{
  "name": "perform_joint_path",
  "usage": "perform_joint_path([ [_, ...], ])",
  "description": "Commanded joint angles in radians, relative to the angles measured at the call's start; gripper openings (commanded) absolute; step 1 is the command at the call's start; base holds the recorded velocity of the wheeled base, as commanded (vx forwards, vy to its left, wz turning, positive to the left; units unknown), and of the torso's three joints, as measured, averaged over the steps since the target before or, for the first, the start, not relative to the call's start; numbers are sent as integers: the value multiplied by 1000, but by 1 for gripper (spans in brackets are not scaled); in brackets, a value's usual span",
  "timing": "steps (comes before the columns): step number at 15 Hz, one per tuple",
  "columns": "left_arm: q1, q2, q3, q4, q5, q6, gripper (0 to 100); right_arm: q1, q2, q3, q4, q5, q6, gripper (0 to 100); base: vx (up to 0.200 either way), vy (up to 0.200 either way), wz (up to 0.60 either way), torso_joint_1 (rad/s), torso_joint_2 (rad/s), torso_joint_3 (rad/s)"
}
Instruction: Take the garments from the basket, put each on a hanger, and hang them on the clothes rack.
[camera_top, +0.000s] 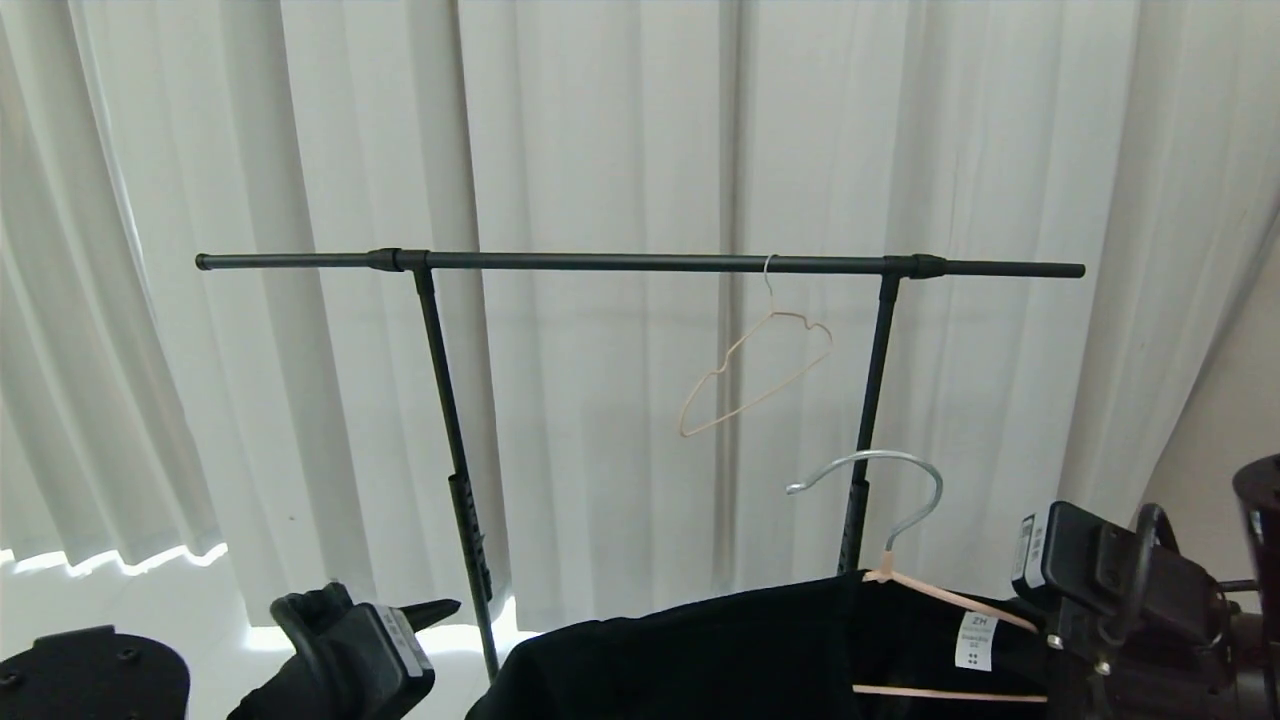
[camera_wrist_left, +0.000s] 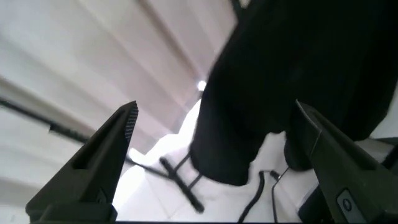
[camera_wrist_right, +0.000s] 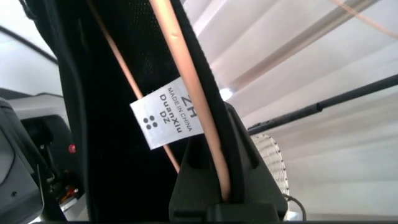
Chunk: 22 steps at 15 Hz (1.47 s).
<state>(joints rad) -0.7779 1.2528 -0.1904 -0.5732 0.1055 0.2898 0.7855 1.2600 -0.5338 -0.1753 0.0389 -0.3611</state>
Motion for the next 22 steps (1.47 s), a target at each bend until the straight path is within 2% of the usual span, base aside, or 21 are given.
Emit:
perform_joint_path([
  [1,43,63,5,-1,-3,-3,100,9,-36,0,-1,1,-1,0,0,0,0,0,0,0],
  [4,40,97,-6,-1,-24,-1,100,49,-37,-6,-4,1,-1,0,0,0,0,0,0,0],
  [5,40,97,-6,-1,-24,-1,0,49,-37,-6,-4,1,-1,0,0,0,0,0,0,0],
  [7,49,108,-6,-1,-26,-4,0,60,-39,-6,-6,-2,-1,0,0,0,0,0,0,0],
  [10,123,99,17,-1,-20,-3,0,58,-56,-3,-3,-5,-1,0,0,0,0,0,0,0],
  [11,212,88,32,-1,-20,2,0,54,-60,-3,-3,-13,-1,0,0,0,0,0,0,0],
  [16,413,76,66,-1,-20,2,0,18,-65,-3,-3,-14,1,0,0,0,0,0,0,0],
  [18,417,54,82,-1,-24,2,0,17,-65,-3,-3,-16,1,0,0,0,0,0,0,0],
  [22,368,19,77,-1,-27,2,0,17,-59,-3,-3,-16,1,0,0,0,0,0,0,0],
])
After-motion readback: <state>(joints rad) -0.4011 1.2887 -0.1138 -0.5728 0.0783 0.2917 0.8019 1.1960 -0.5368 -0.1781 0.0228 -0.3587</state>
